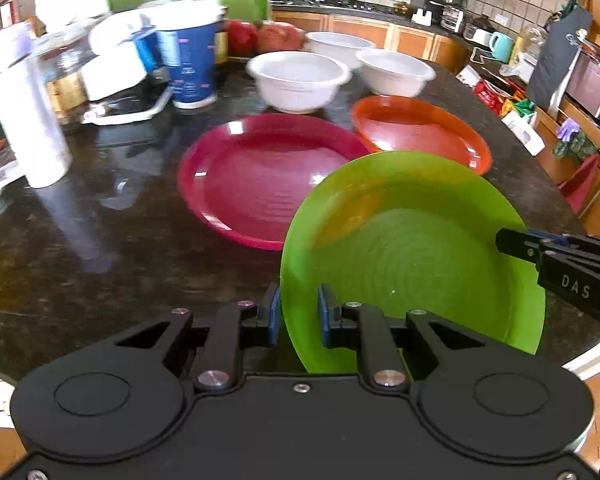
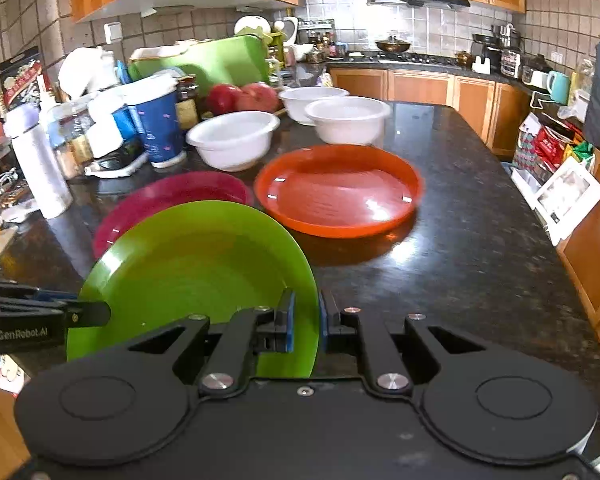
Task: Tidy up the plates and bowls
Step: 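Close both grippers on the rim of the green plate, then carry the green plate with both grippers, lower it onto the table, open, then move both open grippers to the rim of the magenta-red plate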
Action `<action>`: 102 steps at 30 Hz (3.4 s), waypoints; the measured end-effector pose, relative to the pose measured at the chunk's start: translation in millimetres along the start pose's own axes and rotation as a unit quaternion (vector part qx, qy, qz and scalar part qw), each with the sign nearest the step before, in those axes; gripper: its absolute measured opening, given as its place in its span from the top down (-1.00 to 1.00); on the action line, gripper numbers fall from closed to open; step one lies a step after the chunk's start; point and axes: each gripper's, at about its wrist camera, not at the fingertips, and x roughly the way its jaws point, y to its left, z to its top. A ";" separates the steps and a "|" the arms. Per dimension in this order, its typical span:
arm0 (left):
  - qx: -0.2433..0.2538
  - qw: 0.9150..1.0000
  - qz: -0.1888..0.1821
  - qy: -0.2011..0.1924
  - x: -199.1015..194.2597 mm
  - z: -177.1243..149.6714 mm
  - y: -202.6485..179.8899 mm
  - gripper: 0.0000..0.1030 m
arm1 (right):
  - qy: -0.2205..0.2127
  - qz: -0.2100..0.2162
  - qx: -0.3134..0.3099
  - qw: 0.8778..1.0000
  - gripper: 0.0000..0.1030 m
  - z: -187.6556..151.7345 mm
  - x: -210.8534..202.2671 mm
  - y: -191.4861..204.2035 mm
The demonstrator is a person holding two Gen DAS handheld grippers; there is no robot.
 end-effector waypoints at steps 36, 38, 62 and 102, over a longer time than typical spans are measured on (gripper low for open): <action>-0.032 0.998 0.056 0.016 33.8 28.6 210.5 0.52 | 0.055 0.028 0.005 0.998 0.69 39.4 109.8 219.8; -0.026 0.998 0.057 0.014 34.1 28.8 207.9 0.51 | 0.060 0.023 0.008 0.998 0.69 38.0 110.6 218.8; -0.012 0.995 0.093 -0.028 11.7 23.9 182.2 -0.15 | 0.004 0.026 0.014 1.000 0.23 38.9 74.3 213.0; -0.006 0.997 0.065 -0.028 30.1 56.2 61.4 -0.37 | -0.014 -0.020 0.090 0.996 0.03 41.8 55.2 64.8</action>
